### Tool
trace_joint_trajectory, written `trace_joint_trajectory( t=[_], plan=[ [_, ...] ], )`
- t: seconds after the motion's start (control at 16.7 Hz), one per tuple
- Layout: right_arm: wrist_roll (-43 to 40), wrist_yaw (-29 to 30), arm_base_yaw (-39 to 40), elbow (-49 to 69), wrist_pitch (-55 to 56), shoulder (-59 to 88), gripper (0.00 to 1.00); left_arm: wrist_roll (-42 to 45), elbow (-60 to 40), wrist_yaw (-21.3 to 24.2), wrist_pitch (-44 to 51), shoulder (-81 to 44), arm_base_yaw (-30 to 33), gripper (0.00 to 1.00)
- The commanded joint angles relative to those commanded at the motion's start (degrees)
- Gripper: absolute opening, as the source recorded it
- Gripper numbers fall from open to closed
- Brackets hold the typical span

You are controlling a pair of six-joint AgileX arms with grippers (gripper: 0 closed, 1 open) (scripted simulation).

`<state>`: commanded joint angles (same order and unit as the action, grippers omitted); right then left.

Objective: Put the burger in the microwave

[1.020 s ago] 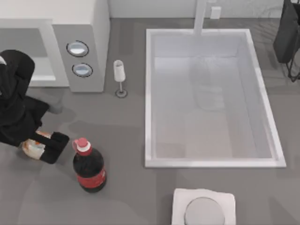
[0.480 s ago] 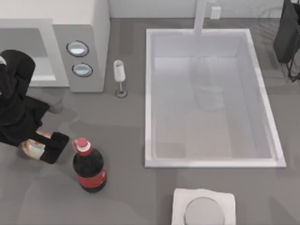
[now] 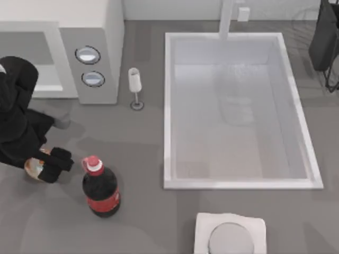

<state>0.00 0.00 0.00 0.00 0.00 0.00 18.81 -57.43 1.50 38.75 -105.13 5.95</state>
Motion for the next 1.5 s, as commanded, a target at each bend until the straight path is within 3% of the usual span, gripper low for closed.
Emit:
trace_joint_trajectory(
  t=[0.48,0.9,1.26,1.5],
  plan=[
    [0.0,0.0,0.0,0.0,0.0,0.0,1.0,-0.76,-4.23,0.29,10.63,8.47,-4.21,0.0],
    [0.0,0.0,0.0,0.0,0.0,0.0,1.0,-0.27,-14.43,-0.17,22.17,8.14,0.44,0.0],
    [0.0,0.0,0.0,0.0,0.0,0.0,1.0,-0.19,-14.32,-0.03,21.54,7.84,0.32,0.0],
    [0.0,0.0,0.0,0.0,0.0,0.0,1.0,-1.03,-13.61,1.75,13.41,4.1,-0.19,0.0]
  ],
)
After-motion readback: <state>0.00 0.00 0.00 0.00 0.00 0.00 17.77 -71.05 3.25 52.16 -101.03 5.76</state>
